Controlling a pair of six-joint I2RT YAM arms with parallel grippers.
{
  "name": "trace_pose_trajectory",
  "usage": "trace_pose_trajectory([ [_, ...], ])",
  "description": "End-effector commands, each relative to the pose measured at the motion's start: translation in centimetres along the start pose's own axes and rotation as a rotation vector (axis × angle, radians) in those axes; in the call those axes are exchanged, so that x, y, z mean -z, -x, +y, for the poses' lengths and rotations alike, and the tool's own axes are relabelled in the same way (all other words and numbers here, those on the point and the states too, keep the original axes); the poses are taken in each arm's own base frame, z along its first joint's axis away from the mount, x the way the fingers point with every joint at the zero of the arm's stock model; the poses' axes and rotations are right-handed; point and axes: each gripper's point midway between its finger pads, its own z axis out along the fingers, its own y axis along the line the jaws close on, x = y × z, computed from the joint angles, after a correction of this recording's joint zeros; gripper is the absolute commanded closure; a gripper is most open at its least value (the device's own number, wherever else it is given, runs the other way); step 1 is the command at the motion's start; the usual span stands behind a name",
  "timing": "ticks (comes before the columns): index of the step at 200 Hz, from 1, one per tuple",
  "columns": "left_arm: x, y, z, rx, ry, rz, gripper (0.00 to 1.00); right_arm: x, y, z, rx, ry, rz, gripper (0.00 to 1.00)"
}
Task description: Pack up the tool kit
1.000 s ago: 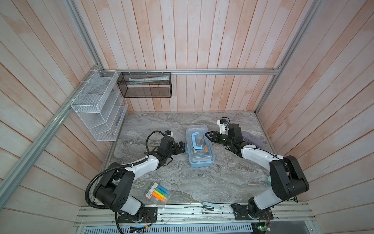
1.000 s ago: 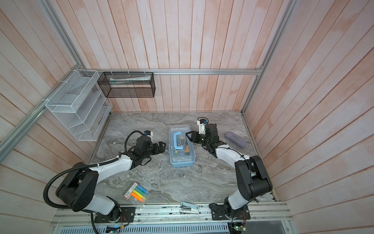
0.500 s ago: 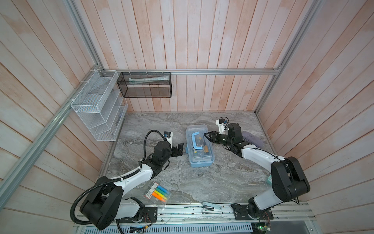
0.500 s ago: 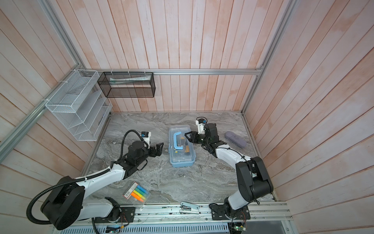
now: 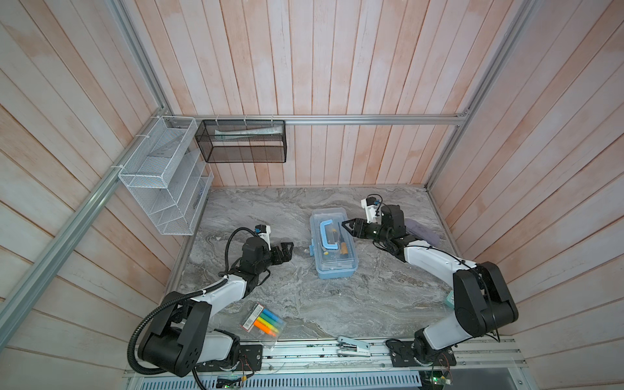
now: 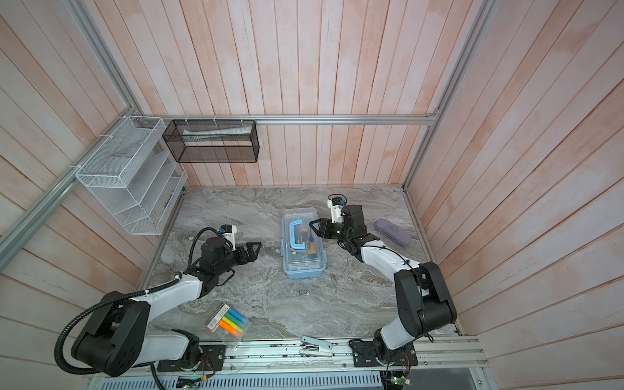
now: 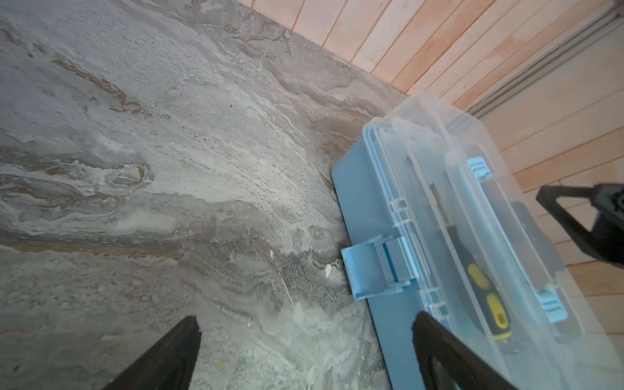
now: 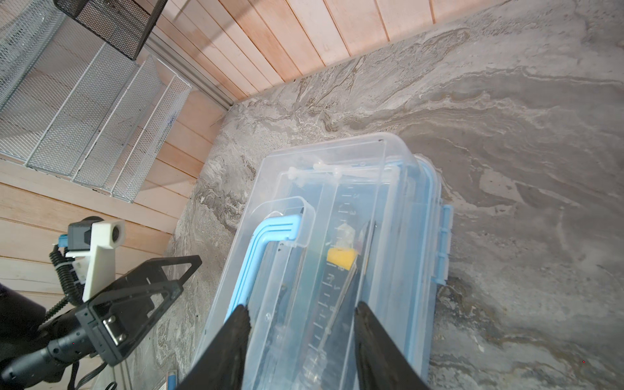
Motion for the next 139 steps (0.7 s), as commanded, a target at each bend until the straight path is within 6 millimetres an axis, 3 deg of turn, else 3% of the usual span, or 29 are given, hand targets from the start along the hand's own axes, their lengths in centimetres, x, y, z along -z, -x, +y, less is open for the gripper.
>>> trace_pose_trajectory([
  [1,0.9,0.6,-1.8,-0.135,0.040,-0.107,0.00,0.0,-0.2,0.2,0.006,0.019,0.003,0.51],
  [34,1.0,-1.1,-3.2,-0.258,0.058,-0.159,0.00,-0.3,-0.2,-0.1,-0.001,0.019,0.006,0.51],
  [64,-0.4,-2.9,-2.3,-0.304,0.088,-0.137,0.01,-0.5,-0.3,-0.3,-0.010,0.016,0.014,0.51],
  [139,-3.7,-5.5,-3.0,-0.424,0.088,-0.138,0.03,-0.4,0.2,-0.8,-0.028,0.014,0.003,0.52],
])
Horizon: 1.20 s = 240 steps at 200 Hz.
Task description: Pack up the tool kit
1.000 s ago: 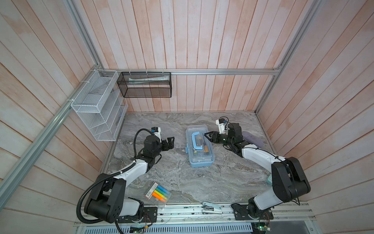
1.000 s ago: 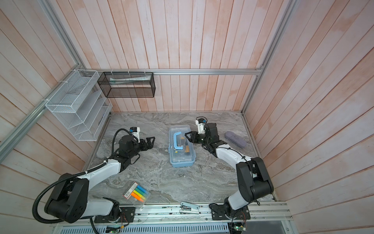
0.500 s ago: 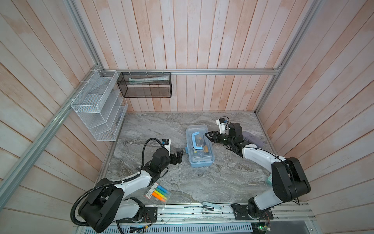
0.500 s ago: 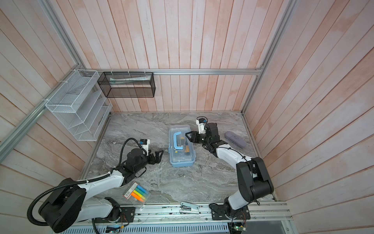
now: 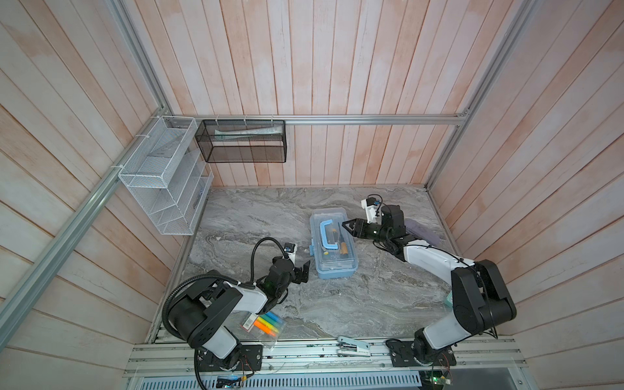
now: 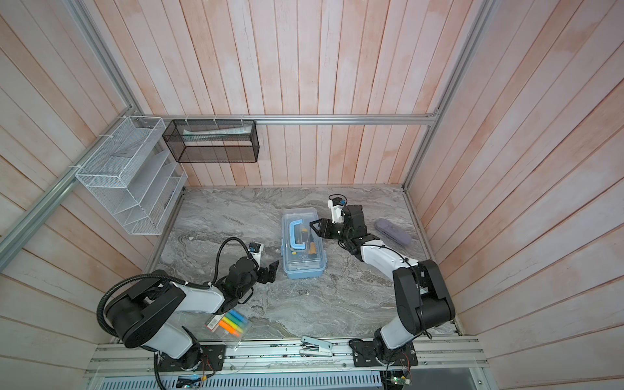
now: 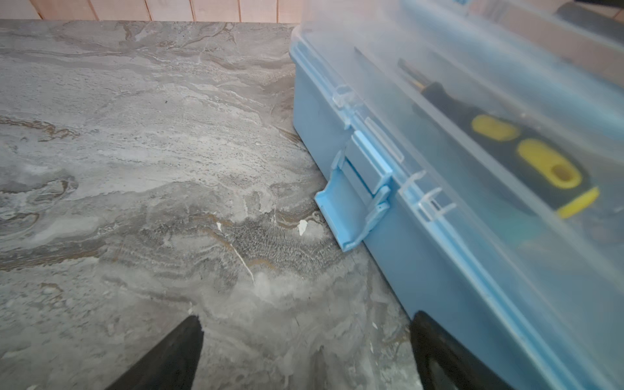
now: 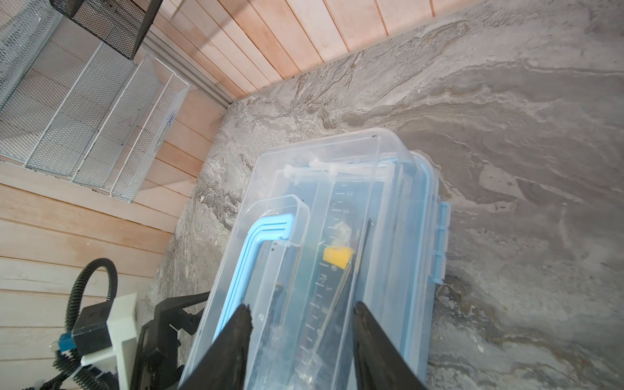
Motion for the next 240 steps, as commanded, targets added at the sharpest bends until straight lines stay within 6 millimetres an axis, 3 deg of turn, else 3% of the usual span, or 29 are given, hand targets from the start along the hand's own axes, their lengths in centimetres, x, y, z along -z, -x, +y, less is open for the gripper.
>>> trace_pose_trajectory([
  [1,-0.8,1.5,-0.1,-0.037,0.027,-0.081,0.03,-0.2,0.2,-0.3,-0.013,0.012,0.000,0.52],
  [83,-3.2,0.8,-1.1,-0.061,0.028,-0.092,0.03,0.0,0.4,-0.7,-0.034,0.019,-0.007,0.53],
  [166,-5.5,-0.3,-0.5,-0.074,0.086,-0.089,0.03,-0.1,0.4,-0.7,-0.045,0.034,-0.007,0.55],
  [240,-6.1,0.6,0.2,-0.068,0.140,-0.123,0.04,0.0,0.4,-0.5,-0.047,0.039,-0.007,0.55],
])
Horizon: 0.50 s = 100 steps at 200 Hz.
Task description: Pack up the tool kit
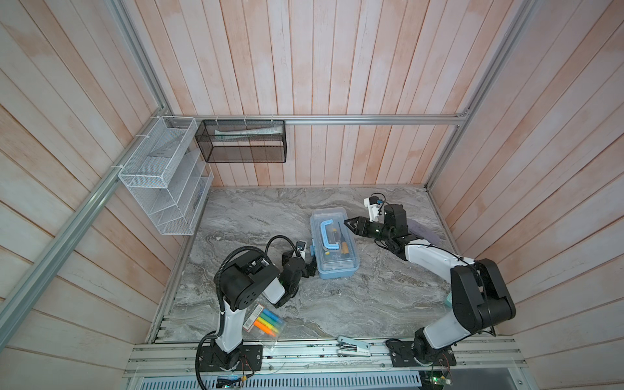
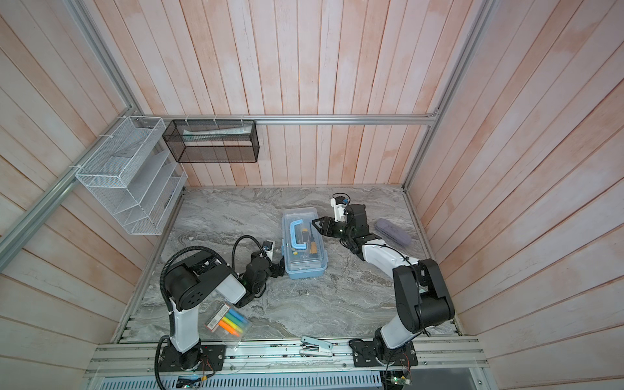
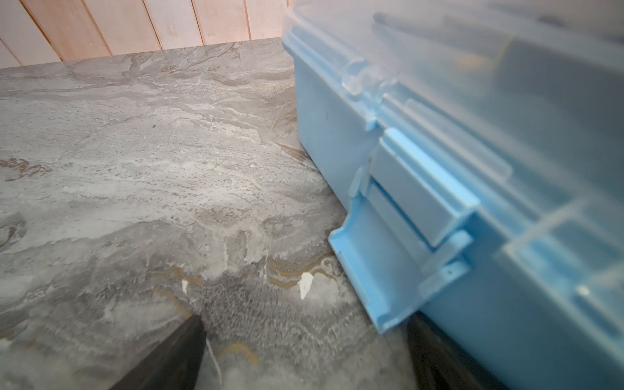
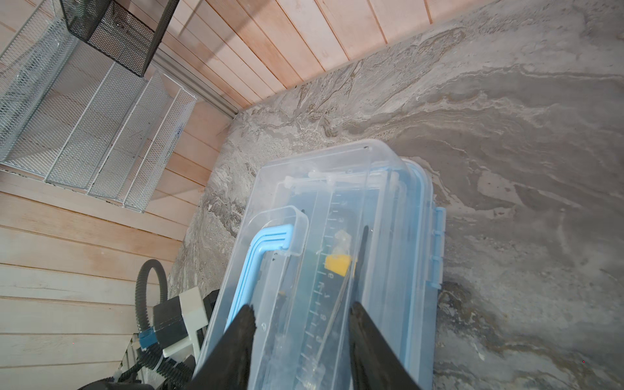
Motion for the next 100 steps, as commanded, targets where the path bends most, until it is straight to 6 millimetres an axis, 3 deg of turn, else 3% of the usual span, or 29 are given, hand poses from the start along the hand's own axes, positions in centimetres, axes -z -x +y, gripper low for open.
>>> trace_pose_trajectory([
  [1,-0.4,1.3,0.3,0.012,0.036,-0.042,0.04,-0.2,-0.3,-0.2,-0.011,0.013,0.008,0.55],
  [100,0.3,4.1,2.5,0.064,0.088,-0.071,0.04,-0.1,-0.2,0.2,-0.016,0.029,0.012,0.56],
])
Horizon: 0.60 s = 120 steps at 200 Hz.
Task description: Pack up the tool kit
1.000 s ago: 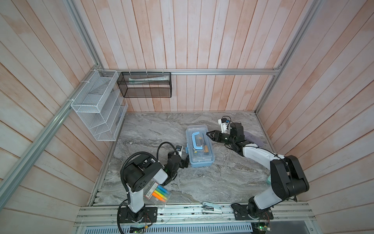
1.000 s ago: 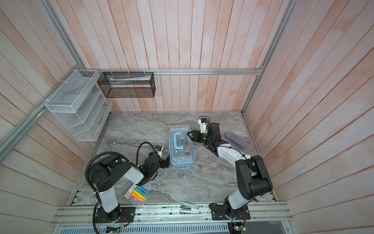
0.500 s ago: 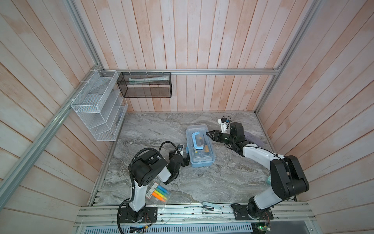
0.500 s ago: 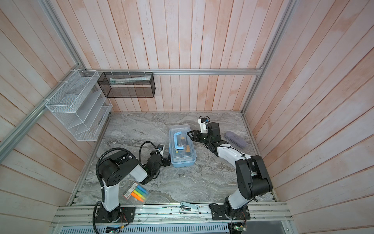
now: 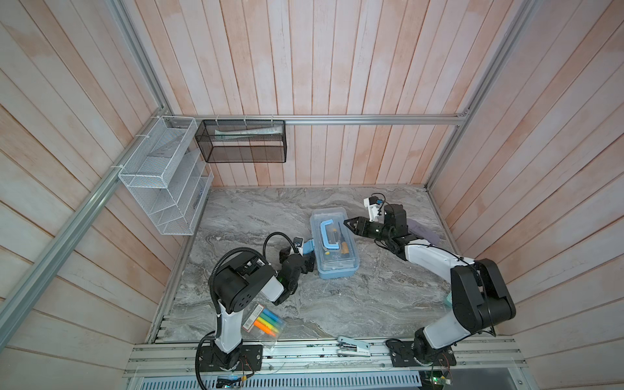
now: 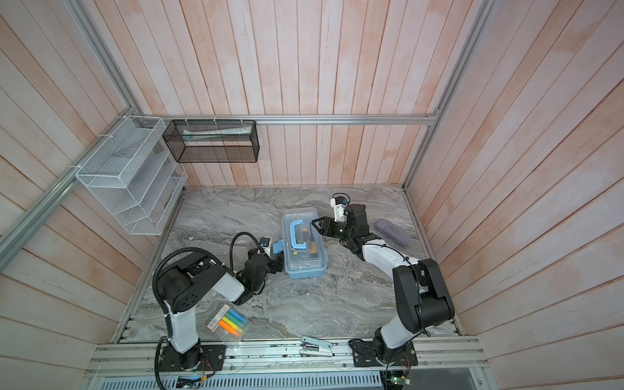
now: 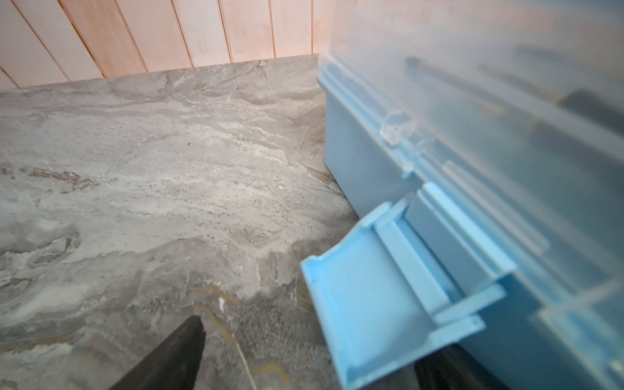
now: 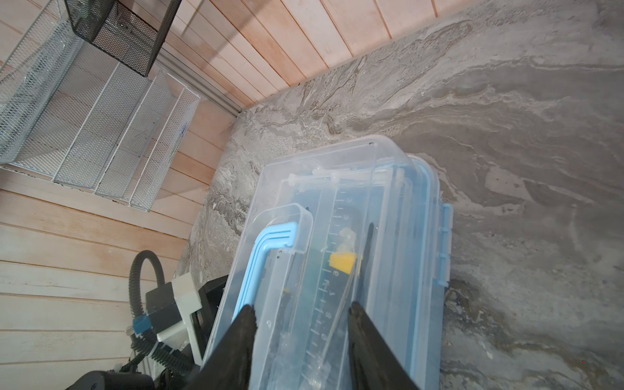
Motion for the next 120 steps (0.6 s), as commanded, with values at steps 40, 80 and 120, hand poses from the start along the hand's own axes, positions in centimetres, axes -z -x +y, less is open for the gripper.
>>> trace_pose_trajectory([
  [40,0.6,3.4,0.7,0.085,-0.005,-0.055,0.04,-0.1,-0.3,0.6,0.003,0.027,0.005,0.56],
  [80,1.2,4.7,0.3,0.113,-0.031,-0.066,0.04,-0.1,-0.5,0.8,0.003,0.032,0.005,0.57],
  [120,1.0,5.3,-0.5,0.184,-0.084,-0.055,0.06,0.1,-0.8,0.7,0.000,0.031,0.005,0.57],
])
